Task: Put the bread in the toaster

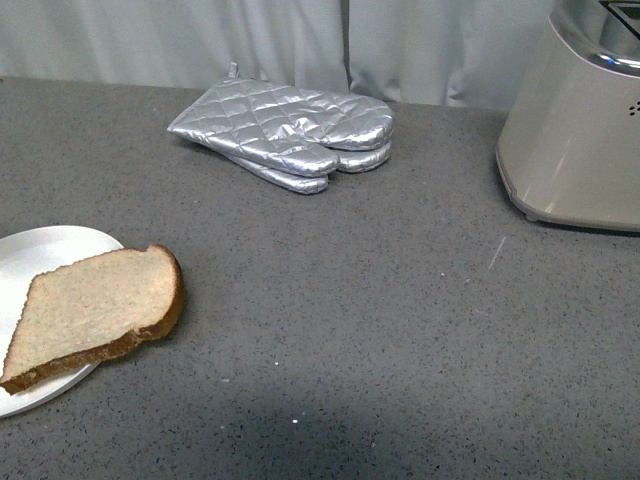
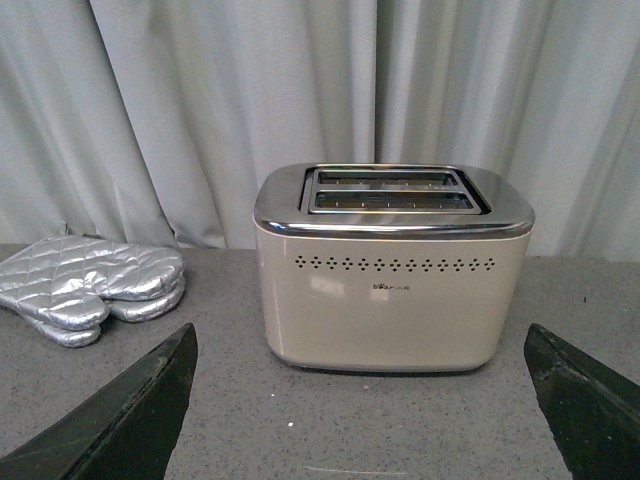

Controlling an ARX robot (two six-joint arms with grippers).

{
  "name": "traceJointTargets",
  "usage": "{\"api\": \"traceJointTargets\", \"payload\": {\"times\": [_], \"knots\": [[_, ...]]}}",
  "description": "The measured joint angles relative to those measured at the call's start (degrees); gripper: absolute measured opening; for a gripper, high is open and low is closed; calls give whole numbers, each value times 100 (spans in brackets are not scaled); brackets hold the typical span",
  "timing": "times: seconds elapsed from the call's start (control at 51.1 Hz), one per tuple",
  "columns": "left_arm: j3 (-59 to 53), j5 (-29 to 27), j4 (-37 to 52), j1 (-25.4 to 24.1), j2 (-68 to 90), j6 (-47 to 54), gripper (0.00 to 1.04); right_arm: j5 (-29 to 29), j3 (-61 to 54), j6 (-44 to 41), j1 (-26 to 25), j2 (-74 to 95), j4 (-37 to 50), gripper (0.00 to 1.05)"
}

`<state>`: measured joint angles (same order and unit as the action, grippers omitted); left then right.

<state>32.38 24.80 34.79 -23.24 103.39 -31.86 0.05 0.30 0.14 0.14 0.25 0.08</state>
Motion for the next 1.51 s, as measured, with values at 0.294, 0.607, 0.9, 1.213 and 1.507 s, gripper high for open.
{"api": "traceJointTargets", "payload": {"times": [0.294,0.607,0.9,1.213,1.507], "knots": [[1032,201,-962,-374,1027,1838,98,0,0,0,0,0,0,95],[1239,426,-1543,-588,1209,2677,98,0,0,0,0,0,0,95],[1244,538,-2520,-518,1152,4164,98,0,0,0,0,0,0,95],[1287,374,-2933,-374,1150,5021,79,0,0,0,0,0,0,95],[1353,407,-3202,-393,1231,5132,34,0,0,0,0,0,0,95]]}}
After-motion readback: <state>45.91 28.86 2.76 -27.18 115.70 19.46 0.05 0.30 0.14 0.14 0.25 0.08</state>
